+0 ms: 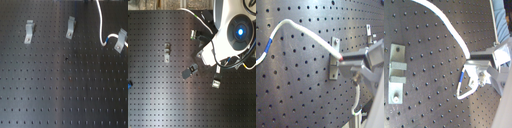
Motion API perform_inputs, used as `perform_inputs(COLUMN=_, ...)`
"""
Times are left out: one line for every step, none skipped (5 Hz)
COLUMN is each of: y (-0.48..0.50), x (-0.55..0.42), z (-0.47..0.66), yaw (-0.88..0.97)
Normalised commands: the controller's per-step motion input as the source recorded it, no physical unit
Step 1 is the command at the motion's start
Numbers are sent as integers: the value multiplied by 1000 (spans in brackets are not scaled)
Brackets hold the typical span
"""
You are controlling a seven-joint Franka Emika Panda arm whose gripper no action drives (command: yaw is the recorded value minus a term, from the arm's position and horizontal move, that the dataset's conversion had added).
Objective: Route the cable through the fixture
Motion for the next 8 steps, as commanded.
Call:
perform_inputs(y=0, x=0, z=0, yaw=-37)
perform_inputs(y=230, x=-277, z=422, yaw=-531)
perform_inputs(y=285, x=-371, z=313, yaw=-583)
perform_inputs(y=267, x=-438, z=223, yaw=-557)
perform_inputs(y=124, x=-297, z=235, yaw=-800)
perform_inputs(y=174, x=-263, z=316, yaw=-800)
perform_inputs(y=228, x=-352, z=448, yaw=-548)
perform_inputs(y=368, x=-163, z=376, yaw=-194)
